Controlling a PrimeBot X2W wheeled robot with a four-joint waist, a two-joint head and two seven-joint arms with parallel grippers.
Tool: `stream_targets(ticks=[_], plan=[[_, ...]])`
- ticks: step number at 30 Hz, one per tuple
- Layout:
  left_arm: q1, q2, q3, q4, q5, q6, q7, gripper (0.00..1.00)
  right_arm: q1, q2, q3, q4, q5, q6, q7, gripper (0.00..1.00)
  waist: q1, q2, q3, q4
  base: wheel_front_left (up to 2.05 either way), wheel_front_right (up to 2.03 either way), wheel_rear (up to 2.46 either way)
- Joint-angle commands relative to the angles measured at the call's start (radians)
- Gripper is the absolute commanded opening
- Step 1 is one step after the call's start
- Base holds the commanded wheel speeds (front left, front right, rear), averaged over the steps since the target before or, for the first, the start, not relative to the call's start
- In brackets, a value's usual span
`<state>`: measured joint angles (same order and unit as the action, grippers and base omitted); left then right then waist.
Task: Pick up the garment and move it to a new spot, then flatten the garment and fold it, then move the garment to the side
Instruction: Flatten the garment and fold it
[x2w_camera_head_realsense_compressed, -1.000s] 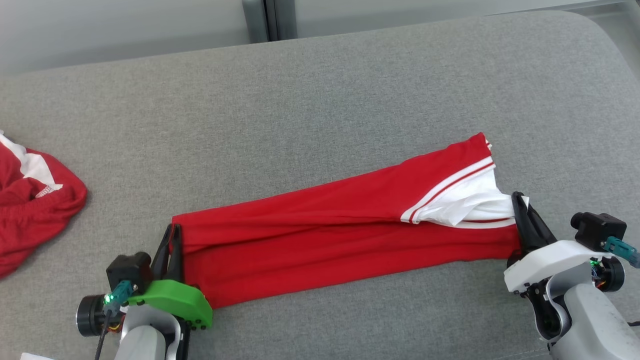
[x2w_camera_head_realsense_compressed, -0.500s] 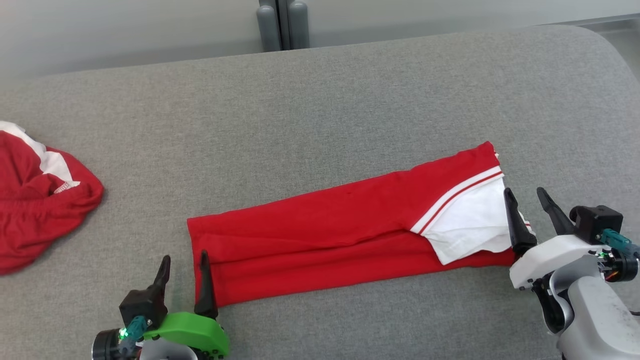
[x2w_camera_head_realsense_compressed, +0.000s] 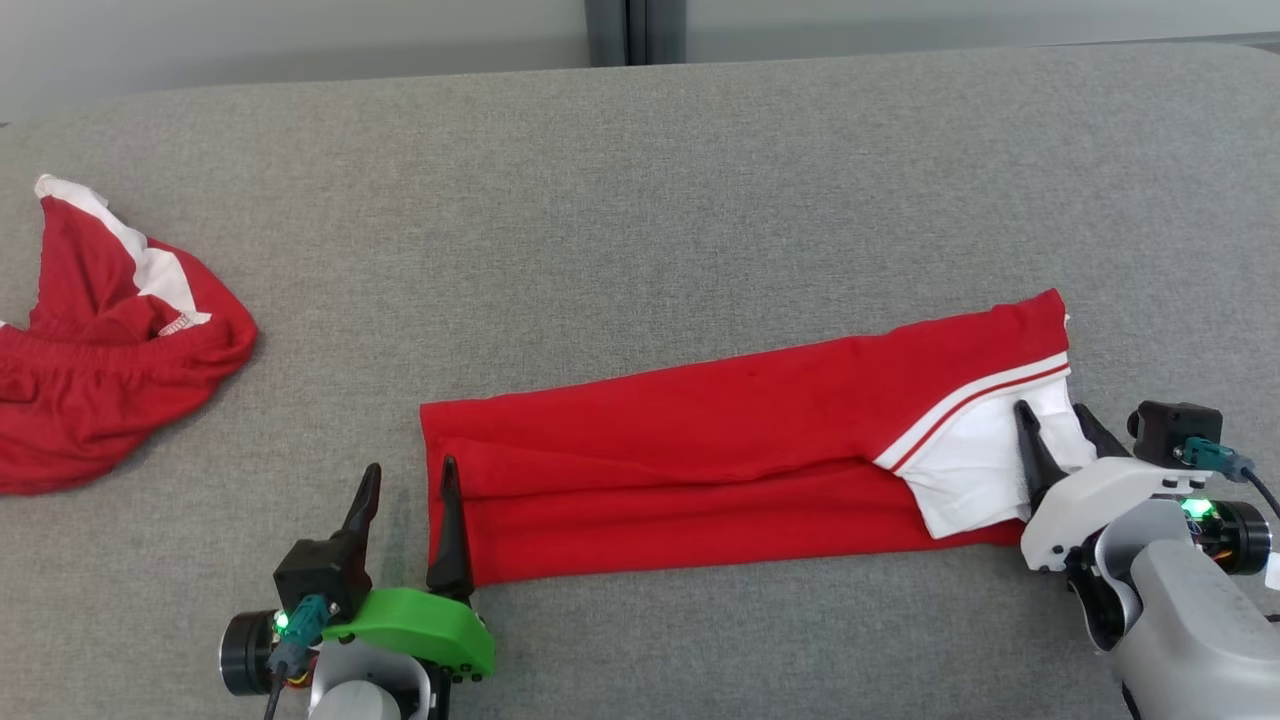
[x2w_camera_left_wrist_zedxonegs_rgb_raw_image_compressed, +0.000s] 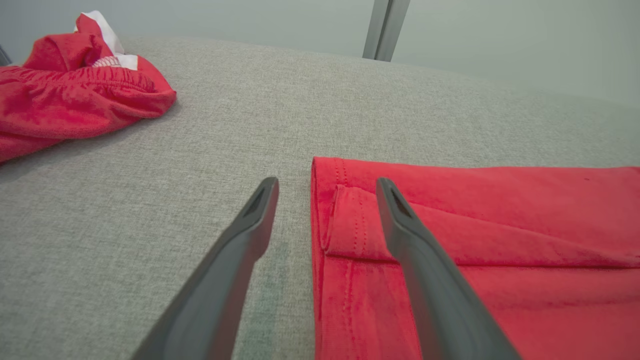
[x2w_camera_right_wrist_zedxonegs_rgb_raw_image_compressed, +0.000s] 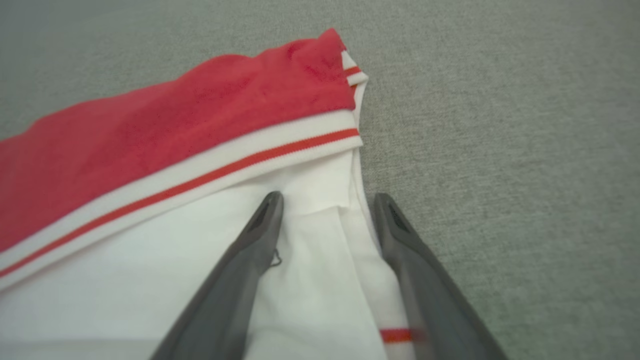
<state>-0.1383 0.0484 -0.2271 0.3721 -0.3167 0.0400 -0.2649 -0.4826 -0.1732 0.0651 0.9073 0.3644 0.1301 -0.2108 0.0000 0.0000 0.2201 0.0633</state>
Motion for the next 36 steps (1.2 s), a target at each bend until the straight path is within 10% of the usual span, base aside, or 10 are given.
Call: stream_targets(ticks=[1,8,16,25,36], plan=[[-0.010,0.005,-0.001,-0.005,-0.009,0.006,0.001,1.00,0.026,0.009,0.015,0.035,0.008,0.001,0.006,0.00,0.0000,0.0000,-0.002,-0.005,0.00,0.00,0.00],[0.014,0.004,0.000,-0.003,-0.007,0.005,0.001,1.00,0.011,-0.085,-0.102,0.031,-0.022,-0.002,-0.053,0.00,0.0000,0.0000,-0.023,-0.049,0.00,0.00,0.00],[0.025,0.005,-0.014,0.011,-0.014,0.000,0.001,1.00,0.073,0.001,-0.206,-0.219,-0.102,0.000,-0.055,0.00,0.0000,0.0000,-0.059,-0.088,0.00,0.00,0.00],[0.034,0.005,-0.028,0.027,-0.011,-0.007,0.001,1.00,0.145,0.103,0.105,-0.439,0.037,0.000,-0.055,0.00,0.0000,0.0000,-0.081,-0.066,0.00,0.00,0.00],[0.036,0.005,-0.094,0.039,-0.039,0.003,0.001,1.00,0.086,0.121,0.399,-0.432,0.192,0.000,-0.052,0.00,0.0000,0.0000,-0.090,0.070,0.00,0.00,0.00]])
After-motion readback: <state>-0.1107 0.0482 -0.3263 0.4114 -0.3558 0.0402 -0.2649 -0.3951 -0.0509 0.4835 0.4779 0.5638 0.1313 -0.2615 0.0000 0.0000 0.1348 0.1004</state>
